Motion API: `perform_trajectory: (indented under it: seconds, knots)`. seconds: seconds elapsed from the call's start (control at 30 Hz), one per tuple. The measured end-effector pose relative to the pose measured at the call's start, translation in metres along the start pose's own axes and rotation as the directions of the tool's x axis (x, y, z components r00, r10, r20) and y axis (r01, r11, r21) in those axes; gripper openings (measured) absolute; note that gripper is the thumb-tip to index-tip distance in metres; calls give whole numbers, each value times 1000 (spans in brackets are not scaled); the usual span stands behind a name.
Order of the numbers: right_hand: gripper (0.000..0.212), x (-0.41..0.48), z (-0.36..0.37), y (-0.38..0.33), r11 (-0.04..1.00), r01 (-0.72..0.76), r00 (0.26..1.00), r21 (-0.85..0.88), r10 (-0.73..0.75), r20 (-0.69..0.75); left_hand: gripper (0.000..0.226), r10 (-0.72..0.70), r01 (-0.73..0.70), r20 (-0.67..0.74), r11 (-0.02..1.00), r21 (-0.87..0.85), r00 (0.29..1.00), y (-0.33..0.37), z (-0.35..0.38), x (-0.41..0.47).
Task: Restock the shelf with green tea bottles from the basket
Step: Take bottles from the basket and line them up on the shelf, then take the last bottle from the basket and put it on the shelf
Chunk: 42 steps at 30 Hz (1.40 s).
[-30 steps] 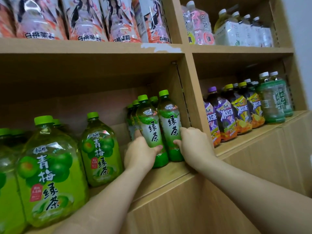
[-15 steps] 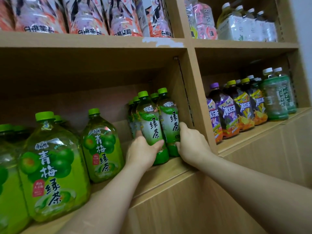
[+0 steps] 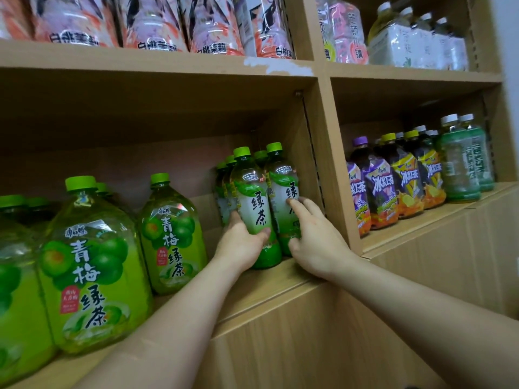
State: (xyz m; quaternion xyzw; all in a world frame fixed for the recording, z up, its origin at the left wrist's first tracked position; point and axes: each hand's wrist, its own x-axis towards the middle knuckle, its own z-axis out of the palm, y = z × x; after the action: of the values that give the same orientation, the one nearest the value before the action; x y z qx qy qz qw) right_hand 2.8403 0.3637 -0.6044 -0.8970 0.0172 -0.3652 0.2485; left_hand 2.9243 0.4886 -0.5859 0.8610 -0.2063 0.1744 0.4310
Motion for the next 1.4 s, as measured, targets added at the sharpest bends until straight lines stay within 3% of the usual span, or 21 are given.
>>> perform_trajectory:
  seconds: [0.13, 0.23, 0.33, 0.4, 0.47, 0.57, 0.67, 0.77, 0.87, 1.0, 1.17, 1.27, 1.4]
  knots:
    - [69, -18, -33, 1, 996, 40, 999, 78, -37, -32, 62, 19, -8, -78, 991, 134, 997, 7, -3, -8]
    - [49, -46, -74, 10, 989, 57, 998, 133, -53, -38, 77, 111, -60, -219, 972, 227, 969, 28, -13, -26]
    - [26, -79, -115, 28, 967, 17, 1000, 255, -20, 8, 54, 440, -414, -282, 898, 152, 852, 57, -19, -62]
    - [17, -99, -136, 47, 934, -94, 994, 344, 67, 90, 28, 632, -634, -185, 772, 57, 753, 76, -9, -96]
    - [11, -119, -149, 71, 905, -238, 957, 353, 157, 242, 15, 750, -751, -37, 660, -31, 661, 89, 13, -130]
    - [25, -157, -162, 110, 890, -384, 859, 245, 248, 447, 19, 804, -793, 208, 589, -156, 556, 92, 67, -176]
    - [23, -205, -163, 153, 909, -406, 806, 96, 306, 508, 24, 764, -769, 413, 608, -199, 497, 78, 124, -216]
    - [21, -263, -148, 206, 889, -456, 741, -49, 409, 532, 28, 682, -722, 538, 668, -181, 496, 57, 175, -247]
    - [39, -319, -125, 255, 874, -424, 649, -240, 477, 593, 31, 569, -667, 629, 738, -107, 529, 39, 211, -267]
    - [80, -380, -93, 301, 828, -284, 373, -484, 560, 740, 21, 510, -664, 662, 748, -25, 550, 29, 231, -274]
    - [116, -447, -54, 335, 771, -285, 78, -569, 610, 788, 18, 508, -623, 628, 781, -47, 589, 27, 234, -274]
    - [115, -462, -40, 336, 747, -253, 49, -615, 644, 763, 20, 511, -619, 625, 783, -55, 590, 24, 235, -272]
    - [89, -454, -40, 335, 732, -263, 168, -629, 677, 717, 23, 510, -594, 611, 800, -79, 606, 23, 235, -272]
